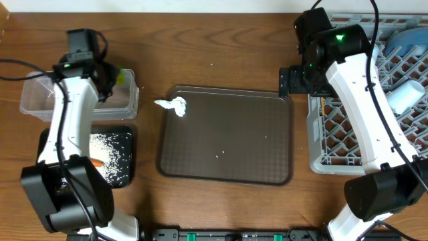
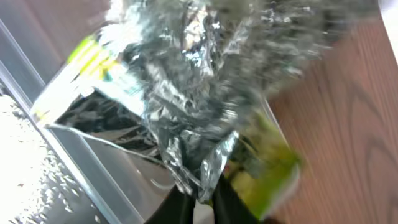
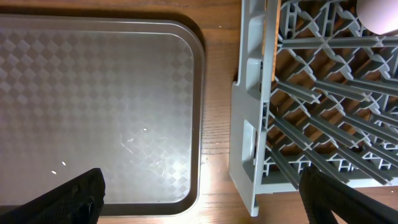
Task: Sort waste into correct bins and load items into the dishwasher rack
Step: 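Carry the foil wrapper left and drop it into the clear bin, then move the left gripper to the white tissue and grasp it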
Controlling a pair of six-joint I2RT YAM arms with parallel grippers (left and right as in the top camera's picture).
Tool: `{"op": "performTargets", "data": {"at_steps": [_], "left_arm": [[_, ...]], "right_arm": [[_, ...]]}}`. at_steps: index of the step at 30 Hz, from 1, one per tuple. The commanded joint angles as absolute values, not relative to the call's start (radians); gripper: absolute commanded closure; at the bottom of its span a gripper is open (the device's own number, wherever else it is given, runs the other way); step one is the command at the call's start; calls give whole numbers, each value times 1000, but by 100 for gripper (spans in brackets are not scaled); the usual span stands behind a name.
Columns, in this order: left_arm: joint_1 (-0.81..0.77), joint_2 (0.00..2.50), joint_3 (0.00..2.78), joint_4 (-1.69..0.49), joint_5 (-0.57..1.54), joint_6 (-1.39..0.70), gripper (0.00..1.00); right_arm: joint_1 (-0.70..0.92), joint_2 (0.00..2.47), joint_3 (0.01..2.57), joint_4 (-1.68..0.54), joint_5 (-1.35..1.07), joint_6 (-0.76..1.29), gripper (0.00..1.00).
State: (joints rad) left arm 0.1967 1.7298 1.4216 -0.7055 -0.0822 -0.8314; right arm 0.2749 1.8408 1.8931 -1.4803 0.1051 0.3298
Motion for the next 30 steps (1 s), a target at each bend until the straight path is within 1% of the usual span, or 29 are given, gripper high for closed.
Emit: {"op": "performTargets", "data": {"at_steps": [1,2,4,5,6,8,11,16,22,25,30], "left_arm": [[235,1721,1416,-702,-99,-758,77],[244,1723,1416,-702,-98,-751,74],[253,1723,1416,-703,-98,-739,63],[253,1723,1416,-704,-98,-721,55],[252,1723,1416,-705,-97,-701,38],[247,1723,1415,-717,-97,-680,20],[242,1720,1416,-755,-73,-680,19],[214,1707,1416,-805,60,-681,23],[92,1698,1416,-835,79,-695,23],[20,1698,1416,-845,78,-759,23],[-100,1699,1415,-883,59,-938,22]], "right_arm": [[276,1831,1896,-1481,112,344,1],[276,1831,1896,-1481,112,344,1],[276,1831,1896,-1481,112,344,1],[276,1831,1896,-1481,112,344,1],[276,1831,1896,-1481,112,344,1],[276,1831,1896,-1481,112,344,1],[276,1831,1896,-1481,112,344,1],[276,1831,1896,-1481,112,344,1],[276,1831,1896,-1481,112,344,1],[276,1831,1896,-1481,112,344,1],[276,1831,1896,-1481,112,344,1]]}}
